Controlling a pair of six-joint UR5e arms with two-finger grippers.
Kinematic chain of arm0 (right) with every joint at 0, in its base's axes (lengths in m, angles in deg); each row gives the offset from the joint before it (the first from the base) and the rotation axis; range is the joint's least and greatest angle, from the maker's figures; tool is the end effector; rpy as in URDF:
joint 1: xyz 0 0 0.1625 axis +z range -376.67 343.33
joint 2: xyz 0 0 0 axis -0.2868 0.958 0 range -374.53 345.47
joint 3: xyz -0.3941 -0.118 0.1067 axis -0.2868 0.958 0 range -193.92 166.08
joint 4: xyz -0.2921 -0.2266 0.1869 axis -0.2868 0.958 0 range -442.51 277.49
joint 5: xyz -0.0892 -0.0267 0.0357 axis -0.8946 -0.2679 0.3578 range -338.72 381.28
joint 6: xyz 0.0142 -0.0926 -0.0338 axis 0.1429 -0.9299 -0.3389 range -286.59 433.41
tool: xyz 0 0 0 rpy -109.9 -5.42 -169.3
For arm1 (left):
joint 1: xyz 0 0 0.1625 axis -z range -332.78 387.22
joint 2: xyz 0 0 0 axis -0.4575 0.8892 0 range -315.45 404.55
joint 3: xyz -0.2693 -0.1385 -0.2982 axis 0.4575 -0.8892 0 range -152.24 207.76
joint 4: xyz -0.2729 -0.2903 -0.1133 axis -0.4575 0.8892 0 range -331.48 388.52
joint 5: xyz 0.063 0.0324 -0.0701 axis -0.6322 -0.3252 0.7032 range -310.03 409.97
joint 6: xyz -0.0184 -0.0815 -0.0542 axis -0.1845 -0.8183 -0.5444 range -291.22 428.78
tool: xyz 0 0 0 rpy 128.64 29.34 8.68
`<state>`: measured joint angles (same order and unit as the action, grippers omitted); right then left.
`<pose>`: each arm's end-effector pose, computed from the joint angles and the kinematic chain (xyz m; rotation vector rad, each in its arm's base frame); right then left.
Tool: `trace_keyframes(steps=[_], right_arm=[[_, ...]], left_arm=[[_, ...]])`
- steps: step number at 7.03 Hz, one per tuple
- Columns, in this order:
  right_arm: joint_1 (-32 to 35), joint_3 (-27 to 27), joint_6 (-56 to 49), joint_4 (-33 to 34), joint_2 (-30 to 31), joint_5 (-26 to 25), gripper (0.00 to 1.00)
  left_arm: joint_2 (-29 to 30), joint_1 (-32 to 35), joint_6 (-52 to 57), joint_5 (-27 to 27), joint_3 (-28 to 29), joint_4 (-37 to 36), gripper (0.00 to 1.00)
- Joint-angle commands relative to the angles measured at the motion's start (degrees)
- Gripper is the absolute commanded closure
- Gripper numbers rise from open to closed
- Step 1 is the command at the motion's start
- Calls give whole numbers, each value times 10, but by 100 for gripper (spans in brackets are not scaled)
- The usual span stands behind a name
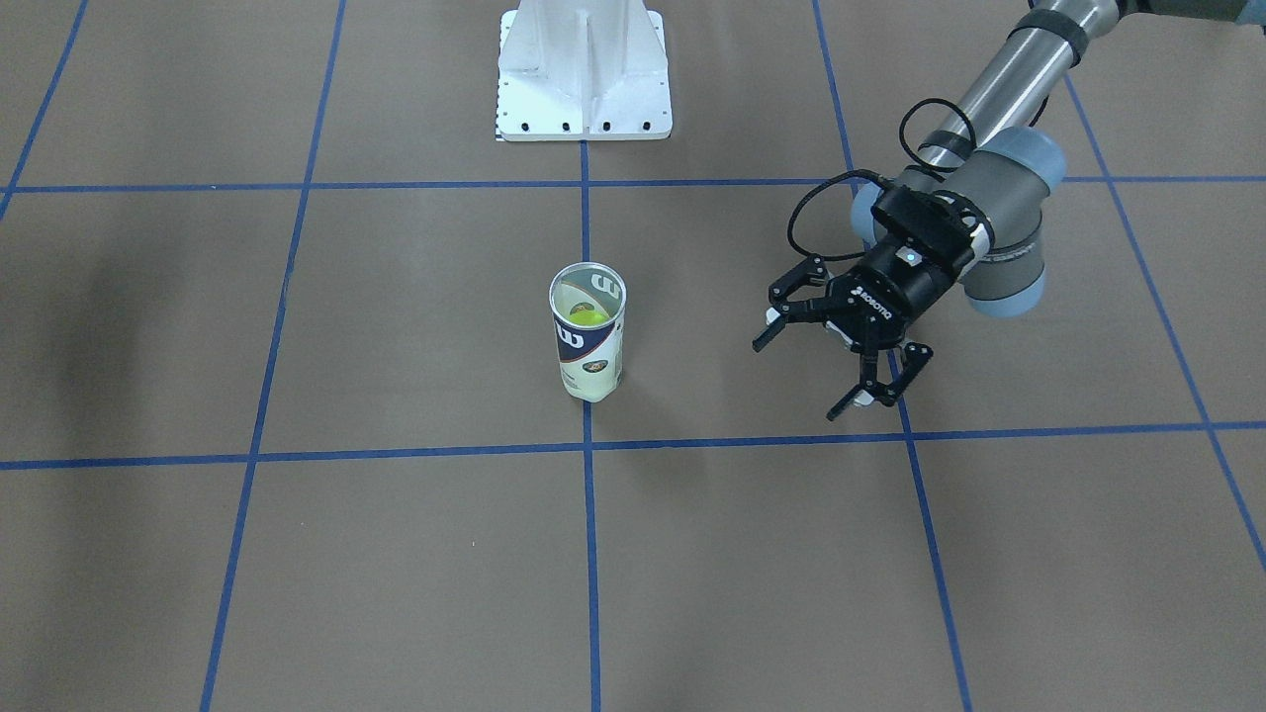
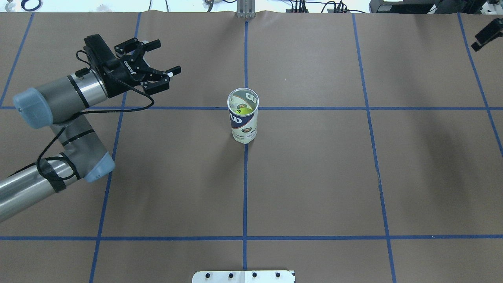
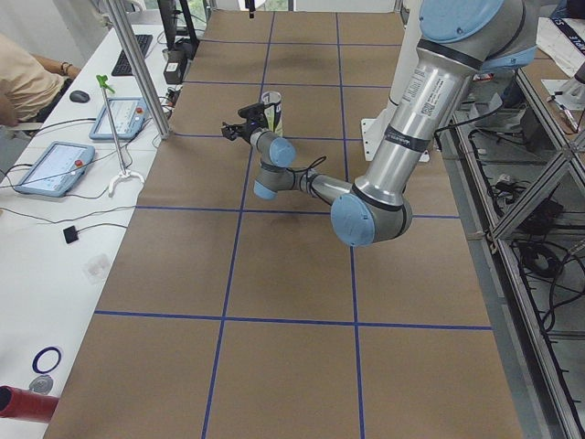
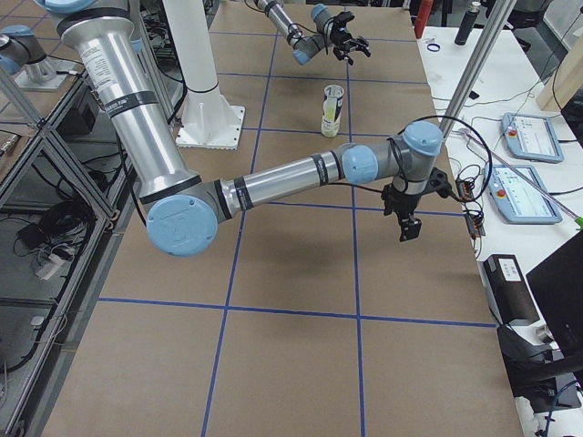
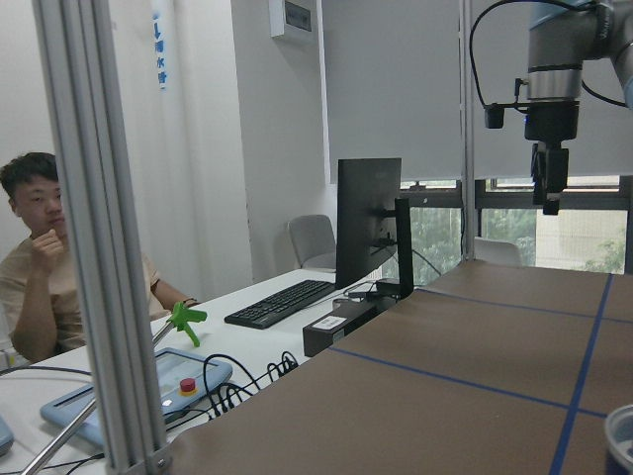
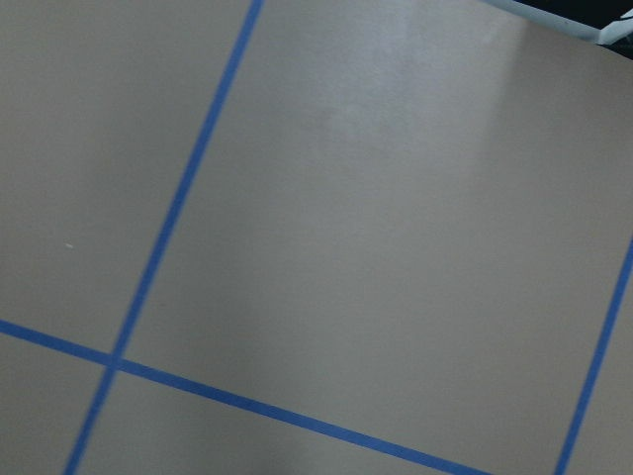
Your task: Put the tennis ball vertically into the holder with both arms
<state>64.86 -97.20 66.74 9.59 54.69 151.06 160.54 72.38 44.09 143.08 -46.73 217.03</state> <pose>-0.0261 -0.6479 0.5189 0.1902 -0.6980 -0.3251 0.3561 -0.5393 0.3467 1.5494 1.1206 0.2897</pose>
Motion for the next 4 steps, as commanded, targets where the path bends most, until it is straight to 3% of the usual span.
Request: trace_keyframes(steps=[1,4], right_arm=[[49,23,-48,-21,65,2,0],[97,26,-39,-9,114,1,0]], left_arm=[[-42,99,3,124,-29,-137,1],[-69,283,6,381,-24,-303,1]])
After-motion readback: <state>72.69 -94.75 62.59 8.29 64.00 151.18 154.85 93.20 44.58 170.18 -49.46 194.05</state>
